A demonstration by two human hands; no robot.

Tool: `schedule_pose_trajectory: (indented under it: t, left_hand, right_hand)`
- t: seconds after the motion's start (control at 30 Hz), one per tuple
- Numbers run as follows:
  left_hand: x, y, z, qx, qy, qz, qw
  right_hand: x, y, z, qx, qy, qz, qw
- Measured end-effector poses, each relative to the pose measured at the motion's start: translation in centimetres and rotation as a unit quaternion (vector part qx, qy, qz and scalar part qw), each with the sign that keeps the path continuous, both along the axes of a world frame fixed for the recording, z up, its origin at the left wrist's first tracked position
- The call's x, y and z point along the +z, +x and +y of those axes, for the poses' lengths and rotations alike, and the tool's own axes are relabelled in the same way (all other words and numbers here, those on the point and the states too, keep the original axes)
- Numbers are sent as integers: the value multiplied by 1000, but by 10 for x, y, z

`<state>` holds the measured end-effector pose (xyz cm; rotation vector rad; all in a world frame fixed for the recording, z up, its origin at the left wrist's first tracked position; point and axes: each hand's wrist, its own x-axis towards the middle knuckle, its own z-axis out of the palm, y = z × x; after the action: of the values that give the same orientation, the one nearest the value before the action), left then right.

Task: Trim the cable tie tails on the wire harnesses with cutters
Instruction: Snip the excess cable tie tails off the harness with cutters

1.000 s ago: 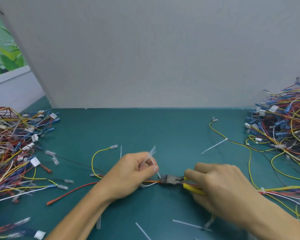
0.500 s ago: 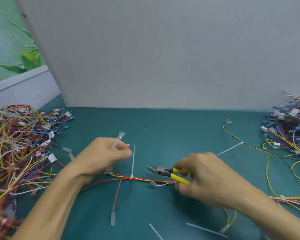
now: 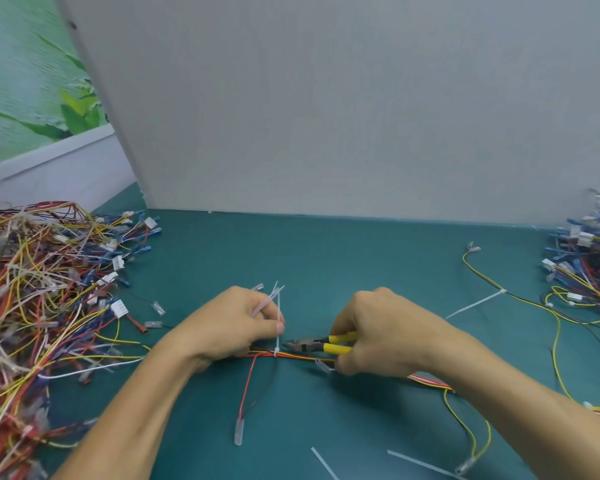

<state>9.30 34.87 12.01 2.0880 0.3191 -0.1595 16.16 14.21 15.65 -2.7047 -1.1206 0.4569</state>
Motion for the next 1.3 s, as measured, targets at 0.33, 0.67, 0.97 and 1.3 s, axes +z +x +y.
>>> schedule_pose_trajectory:
  t: [0.33, 0.67, 0.97, 1.3]
  left_hand:
    - [-4, 1, 1, 20, -49, -22, 998]
    - [-12, -1, -5, 22, -19, -66, 997]
    - [-12, 1, -2, 20, -36, -46, 998]
    - [-13, 3, -2, 21, -29, -30, 999]
  right_hand:
    - [0, 2, 15, 3, -2, 33, 999]
    - [1, -7, 13, 50, -30, -21, 998]
    - [-8, -9, 3, 32, 9, -4, 999]
    - [-14, -9, 4, 54, -4, -63, 997]
